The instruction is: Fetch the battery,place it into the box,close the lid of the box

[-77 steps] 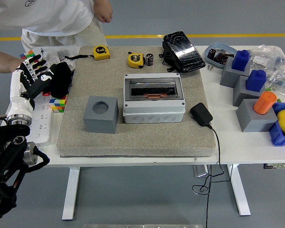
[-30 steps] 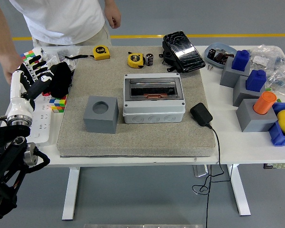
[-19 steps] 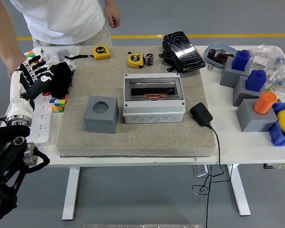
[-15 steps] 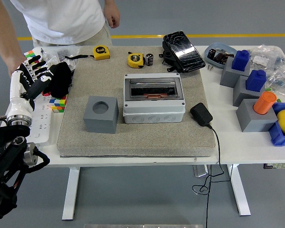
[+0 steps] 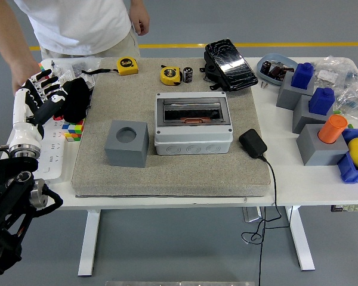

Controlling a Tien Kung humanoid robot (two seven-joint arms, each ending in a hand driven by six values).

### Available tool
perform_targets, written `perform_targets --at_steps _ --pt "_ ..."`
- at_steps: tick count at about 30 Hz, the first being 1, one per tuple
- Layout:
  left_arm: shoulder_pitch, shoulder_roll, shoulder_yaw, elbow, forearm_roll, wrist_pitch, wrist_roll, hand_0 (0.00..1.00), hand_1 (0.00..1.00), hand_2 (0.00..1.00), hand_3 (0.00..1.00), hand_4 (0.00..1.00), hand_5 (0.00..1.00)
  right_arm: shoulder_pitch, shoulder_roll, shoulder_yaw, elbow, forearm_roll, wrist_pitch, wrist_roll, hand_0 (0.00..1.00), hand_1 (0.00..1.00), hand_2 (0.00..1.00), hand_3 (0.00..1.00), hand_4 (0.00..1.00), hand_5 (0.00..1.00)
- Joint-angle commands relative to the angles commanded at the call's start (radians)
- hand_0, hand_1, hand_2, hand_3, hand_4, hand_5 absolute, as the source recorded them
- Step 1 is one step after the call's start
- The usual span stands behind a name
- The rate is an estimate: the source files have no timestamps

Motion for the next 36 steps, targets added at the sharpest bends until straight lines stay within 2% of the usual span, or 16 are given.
perform_targets --at_steps 5,6,11,12,17,18,23,24,29,30,36 --pt "-0.001 0.001 0.001 0.000 -0.005 -0.003 -0.004 0.307 0.610 0.701 0.736 0.896 0.271 0.001 0.000 0.000 0.000 0.000 0.000 0.000 0.695 0.722 0.716 0.692 0.998 0.697" --pt "-0.001 0.001 0.001 0.000 -0.004 -0.001 -0.007 0.201 0.346 0.701 0.739 0.901 0.267 0.001 0.001 0.001 0.000 0.000 0.000 0.000 0.695 0.722 0.716 0.692 0.998 0.697" --pt "-0.002 0.002 0.003 0.001 -0.004 0.016 -0.024 0.201 0.346 0.701 0.739 0.901 0.267 0.001 0.000 0.000 0.001 0.002 0.002 -0.001 0.695 0.722 0.716 0.692 0.998 0.697" --pt "-0.002 0.002 0.003 0.000 -0.006 0.016 -0.025 0.100 0.331 0.668 0.705 0.910 0.270 0.001 0.000 0.001 0.001 0.003 0.002 -0.001 0.653 0.722 0.716 0.691 0.998 0.697" --pt "0.000 0.003 0.003 -0.001 -0.007 -0.001 -0.035 0.100 0.331 0.668 0.705 0.910 0.270 0.001 0.000 -0.001 0.000 0.001 0.000 0.000 0.653 0.722 0.716 0.691 0.998 0.697" --pt "-0.001 0.003 0.003 0.000 -0.004 -0.004 -0.035 0.420 0.580 0.704 0.729 0.907 0.264 0.001 0.000 -0.003 0.000 0.001 0.000 0.000 0.675 0.722 0.716 0.691 0.998 0.697" --pt "0.001 0.003 0.004 0.001 -0.010 -0.010 -0.039 0.420 0.580 0.704 0.729 0.907 0.264 0.000 0.001 -0.003 0.000 0.001 0.000 0.000 0.675 0.722 0.716 0.691 0.998 0.697" --pt "0.001 0.002 0.004 0.002 -0.011 -0.011 -0.041 0.598 0.607 0.705 0.729 0.906 0.266 0.000 0.001 -0.003 0.000 0.001 0.000 0.000 0.676 0.723 0.716 0.691 0.998 0.697" --pt "0.001 0.001 0.002 0.005 -0.014 -0.018 -0.047 0.598 0.607 0.705 0.729 0.906 0.266 0.000 0.000 -0.003 0.000 0.001 0.000 0.000 0.676 0.723 0.716 0.691 0.998 0.697" --pt "0.000 0.001 0.002 0.005 -0.016 -0.019 -0.049 0.878 0.695 0.713 0.738 0.918 0.268 0.000 0.000 -0.002 0.000 0.001 0.000 0.000 0.677 0.723 0.716 0.692 0.998 0.697" --pt "-0.001 0.001 0.000 0.007 -0.019 -0.020 -0.053 0.901 0.699 0.711 0.740 0.933 0.268 0.000 0.001 0.001 0.000 0.001 0.000 0.000 0.676 0.722 0.716 0.692 0.998 0.697"
